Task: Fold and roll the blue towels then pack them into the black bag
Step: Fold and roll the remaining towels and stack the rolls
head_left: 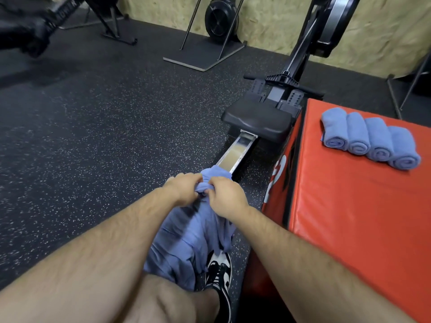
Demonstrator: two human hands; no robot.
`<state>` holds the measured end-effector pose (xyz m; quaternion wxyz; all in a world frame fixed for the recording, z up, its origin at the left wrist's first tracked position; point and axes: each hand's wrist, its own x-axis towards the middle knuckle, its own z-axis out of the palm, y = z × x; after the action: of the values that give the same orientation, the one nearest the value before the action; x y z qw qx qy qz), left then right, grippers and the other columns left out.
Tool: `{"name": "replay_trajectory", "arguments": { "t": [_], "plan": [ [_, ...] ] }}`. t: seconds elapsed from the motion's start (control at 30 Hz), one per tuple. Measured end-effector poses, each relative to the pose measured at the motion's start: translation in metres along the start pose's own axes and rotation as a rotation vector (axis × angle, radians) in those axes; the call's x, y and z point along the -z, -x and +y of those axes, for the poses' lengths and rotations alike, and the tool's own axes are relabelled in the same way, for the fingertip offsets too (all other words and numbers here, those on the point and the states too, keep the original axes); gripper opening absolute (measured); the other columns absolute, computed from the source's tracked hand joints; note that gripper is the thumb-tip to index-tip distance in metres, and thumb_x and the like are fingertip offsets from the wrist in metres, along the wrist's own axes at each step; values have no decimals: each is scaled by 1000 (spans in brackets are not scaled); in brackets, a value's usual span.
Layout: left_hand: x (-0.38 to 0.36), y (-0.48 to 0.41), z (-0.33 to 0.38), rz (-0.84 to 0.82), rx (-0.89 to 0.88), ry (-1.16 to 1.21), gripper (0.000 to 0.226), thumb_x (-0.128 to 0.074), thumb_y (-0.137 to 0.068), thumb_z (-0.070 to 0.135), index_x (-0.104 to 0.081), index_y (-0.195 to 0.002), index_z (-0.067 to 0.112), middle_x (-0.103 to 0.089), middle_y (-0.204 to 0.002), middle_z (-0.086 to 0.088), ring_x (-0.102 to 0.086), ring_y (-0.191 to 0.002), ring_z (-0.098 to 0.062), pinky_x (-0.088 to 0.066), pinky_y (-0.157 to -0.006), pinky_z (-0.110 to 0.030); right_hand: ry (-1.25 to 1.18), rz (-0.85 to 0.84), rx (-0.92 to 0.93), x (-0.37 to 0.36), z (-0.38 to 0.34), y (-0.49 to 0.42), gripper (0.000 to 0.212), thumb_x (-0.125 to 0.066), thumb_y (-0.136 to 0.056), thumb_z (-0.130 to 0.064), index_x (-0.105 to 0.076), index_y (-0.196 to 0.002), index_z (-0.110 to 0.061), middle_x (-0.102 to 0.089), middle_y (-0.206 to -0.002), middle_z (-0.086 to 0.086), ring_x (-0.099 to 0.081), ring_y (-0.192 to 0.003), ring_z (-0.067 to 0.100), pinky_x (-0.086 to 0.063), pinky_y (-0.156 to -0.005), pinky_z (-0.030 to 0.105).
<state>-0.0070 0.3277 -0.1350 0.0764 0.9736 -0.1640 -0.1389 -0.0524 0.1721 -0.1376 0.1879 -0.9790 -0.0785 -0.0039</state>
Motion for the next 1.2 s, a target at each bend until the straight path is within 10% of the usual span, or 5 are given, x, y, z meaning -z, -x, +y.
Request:
{"name": "replay_trajectory", "arguments": {
  "t": [0.17,0.43,0.8,1.0,1.2],
  "plan": [
    [36,10,9,168,38,264,12,-52,-81,31,-44,-75,26,-55,-78,9,-58,-84,-27,-42,-67,-34,-33,127,2,44,7,-6,15,-51,-95,-29,-58,-100,-17,-65,-101,4,-61,-94,31,-45,-75,38],
    [118,28,92,550,-247,591,24,-56,-85,11,-65,-104,24,-67,-96,15,-59,-89,-3,-46,-79,-19,-294,318,62,141,23,3,29,-57,-93,-29,-59,-122,-28,-67,-116,-3,-61,-105,19,-49,-87,38],
    [166,40,237,553,-391,826,27,-58,-83,2,-66,-92,26,-71,-87,11,-62,-77,5,-45,-68,-15,-220,433,-87,314,110,106,44,-49,-85,-25,-48,-126,-42,-68,-105,-8,-63,-90,18,-52,-78,33],
    [162,45,353,518,-695,651,33,-58,-83,4,-73,-104,24,-70,-98,10,-63,-94,-8,-44,-80,-17,-296,401,-207,336,177,177,27,-63,-87,-42,-63,-102,-20,-68,-92,-4,-62,-80,13,-51,-72,36],
    [121,29,419,631,-467,312,14,-65,-83,25,-52,-87,22,-58,-84,0,-53,-79,-28,-37,-64,-36,-606,288,-449,313,239,230,14,-64,-91,-21,-58,-86,-10,-57,-70,12,-55,-61,24,-48,-59,37]
  ]
}}
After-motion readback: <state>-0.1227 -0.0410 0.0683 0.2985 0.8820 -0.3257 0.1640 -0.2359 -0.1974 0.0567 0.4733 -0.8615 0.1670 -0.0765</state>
